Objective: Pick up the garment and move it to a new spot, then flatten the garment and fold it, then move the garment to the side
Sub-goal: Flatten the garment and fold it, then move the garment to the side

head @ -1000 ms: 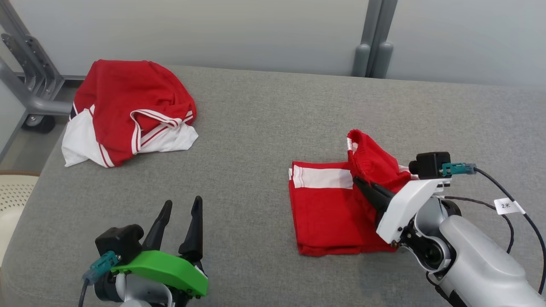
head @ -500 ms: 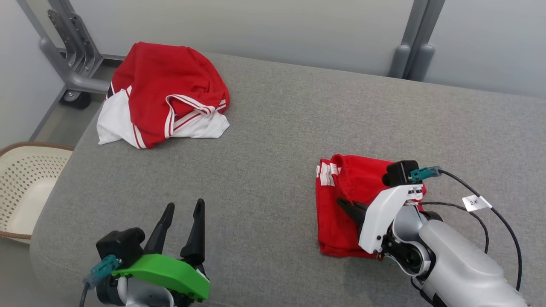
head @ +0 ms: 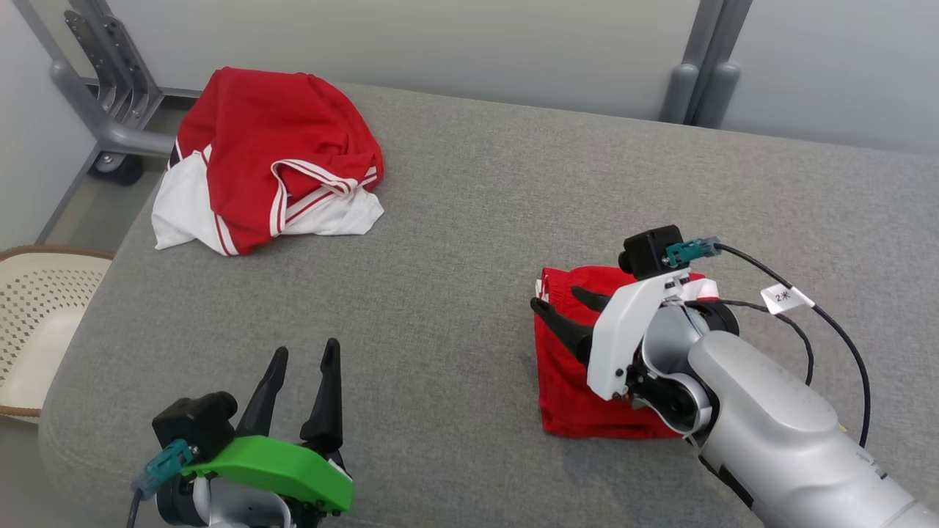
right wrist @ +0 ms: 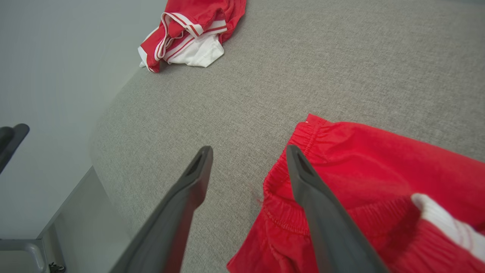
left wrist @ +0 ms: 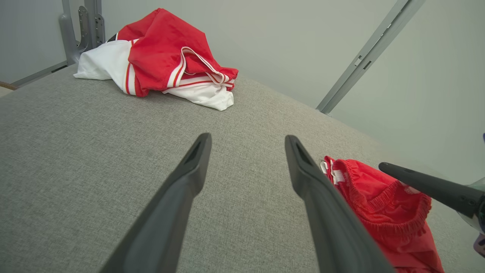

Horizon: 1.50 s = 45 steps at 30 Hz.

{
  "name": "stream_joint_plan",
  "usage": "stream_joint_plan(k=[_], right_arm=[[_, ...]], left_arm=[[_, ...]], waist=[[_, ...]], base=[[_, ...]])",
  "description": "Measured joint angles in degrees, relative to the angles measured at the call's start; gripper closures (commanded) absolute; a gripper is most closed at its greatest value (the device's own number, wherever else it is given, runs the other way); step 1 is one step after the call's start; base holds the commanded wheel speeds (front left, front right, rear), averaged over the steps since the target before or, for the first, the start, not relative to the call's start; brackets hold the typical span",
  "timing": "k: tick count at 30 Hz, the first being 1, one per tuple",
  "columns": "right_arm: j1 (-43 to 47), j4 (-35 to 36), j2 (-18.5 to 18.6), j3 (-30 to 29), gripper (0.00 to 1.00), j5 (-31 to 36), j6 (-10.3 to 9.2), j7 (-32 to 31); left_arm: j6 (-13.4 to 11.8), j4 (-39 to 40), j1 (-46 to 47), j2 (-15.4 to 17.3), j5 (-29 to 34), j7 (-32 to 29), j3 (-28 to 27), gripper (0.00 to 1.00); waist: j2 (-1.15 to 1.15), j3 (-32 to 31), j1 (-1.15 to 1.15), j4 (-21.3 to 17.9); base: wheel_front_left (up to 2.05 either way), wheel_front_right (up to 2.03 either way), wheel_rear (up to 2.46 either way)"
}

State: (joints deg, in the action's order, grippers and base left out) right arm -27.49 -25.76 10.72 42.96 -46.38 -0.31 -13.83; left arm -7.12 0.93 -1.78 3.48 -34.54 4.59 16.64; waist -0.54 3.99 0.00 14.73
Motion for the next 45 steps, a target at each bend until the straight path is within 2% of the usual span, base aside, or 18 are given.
stream_joint_plan(k=[4, 9, 19, 23, 32, 45], right_arm=[[-1.64, 1.03, 0.14, 0.63, 0.00, 1.58, 0.78, 0.49], [-2.05, 1.77, 0.96, -1.29, 0.00, 1.56, 0.59, 2.29], [0.39, 0.53, 6.81, -10.55, 0.00, -2.55, -3.22, 5.95], [4.74, -0.79, 7.91, -13.51, 0.00, -5.24, -3.76, 7.13], [9.77, -1.60, 5.30, -15.75, 0.00, -10.85, -3.64, 7.83], [11.40, -4.94, 3.38, -16.58, 0.00, -13.81, -1.46, 8.23]], left_arm=[[0.00, 0.05, -0.04, -0.21, 0.02, 0.00, -0.05, 0.00], [0.00, 0.32, -0.81, -0.29, 0.48, -0.01, -0.55, 0.00], [0.00, 1.74, -1.04, -0.36, 0.97, -0.52, -1.05, 0.00], [0.00, 2.30, -1.05, -0.37, 1.23, -1.04, -0.21, 0.00], [0.00, 3.28, -1.05, -0.41, 2.26, -1.60, -0.19, 0.00], [0.00, 3.38, -0.98, -0.42, 3.14, -3.12, 0.02, 0.00]], waist=[[0.00, -0.32, 0.00, -1.10], [0.00, -0.78, 0.00, -2.58], [0.00, -1.01, 0.00, -5.62], [0.00, -0.23, 0.00, -6.04], [0.00, 1.77, 0.00, -6.00], [0.00, 3.35, 0.00, -3.88]], base=[[0.00, 0.00, 0.00], [0.00, 0.00, 0.00], [0.00, 0.00, 0.00], [0.00, 0.00, 0.00], [0.00, 0.00, 0.00], [0.00, 0.00, 0.00]])
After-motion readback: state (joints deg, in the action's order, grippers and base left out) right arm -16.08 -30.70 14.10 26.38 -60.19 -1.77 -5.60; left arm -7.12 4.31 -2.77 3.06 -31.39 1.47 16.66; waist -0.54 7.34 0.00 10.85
